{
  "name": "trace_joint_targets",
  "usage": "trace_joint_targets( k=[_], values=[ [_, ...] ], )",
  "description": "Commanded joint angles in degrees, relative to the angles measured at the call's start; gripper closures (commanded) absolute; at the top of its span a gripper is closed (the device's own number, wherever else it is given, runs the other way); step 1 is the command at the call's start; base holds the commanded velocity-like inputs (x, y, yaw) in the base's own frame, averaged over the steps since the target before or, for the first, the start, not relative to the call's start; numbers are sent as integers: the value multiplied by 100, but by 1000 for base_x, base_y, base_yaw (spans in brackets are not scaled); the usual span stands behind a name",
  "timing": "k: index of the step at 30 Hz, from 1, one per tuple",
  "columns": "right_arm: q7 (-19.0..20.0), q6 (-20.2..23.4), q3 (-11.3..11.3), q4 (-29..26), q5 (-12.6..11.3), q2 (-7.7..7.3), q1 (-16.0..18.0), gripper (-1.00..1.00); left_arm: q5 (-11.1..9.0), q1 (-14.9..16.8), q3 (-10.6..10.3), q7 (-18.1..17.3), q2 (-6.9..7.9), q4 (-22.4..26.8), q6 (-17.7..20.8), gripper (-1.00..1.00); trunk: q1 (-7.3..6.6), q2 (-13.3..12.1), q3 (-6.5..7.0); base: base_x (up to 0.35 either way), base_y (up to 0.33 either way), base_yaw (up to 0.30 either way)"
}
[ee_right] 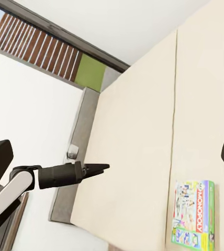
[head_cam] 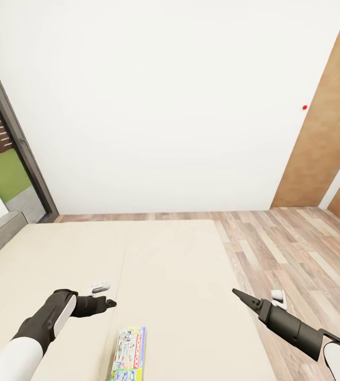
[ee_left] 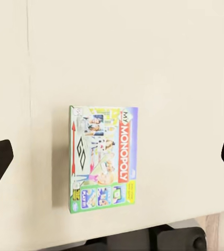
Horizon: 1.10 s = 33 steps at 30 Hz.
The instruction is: Put all the toys in the child's room - the three board games (two on the bed and one on the table), the two jigsaw puzzles on the table, and the tennis ball on the table - inside the toy box on the table in the child's room.
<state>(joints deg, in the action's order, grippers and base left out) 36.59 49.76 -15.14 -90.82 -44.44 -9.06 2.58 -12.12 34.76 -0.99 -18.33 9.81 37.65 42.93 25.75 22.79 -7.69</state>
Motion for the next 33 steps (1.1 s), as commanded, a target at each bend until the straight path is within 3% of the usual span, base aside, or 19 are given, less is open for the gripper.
trace_joint_targets(
  k=[1,33],
  values=[
    [14,34,-7,-1,-3,1,6,-100,-36,4,-13,5,6,6,32,-100,3,13,-22,0,0,0],
    [15,25,-18,11,-3,1,6,-100,-45,4,-13,-363,53,-12,36,-100,3,13,-321,0,0,0]
  ],
)
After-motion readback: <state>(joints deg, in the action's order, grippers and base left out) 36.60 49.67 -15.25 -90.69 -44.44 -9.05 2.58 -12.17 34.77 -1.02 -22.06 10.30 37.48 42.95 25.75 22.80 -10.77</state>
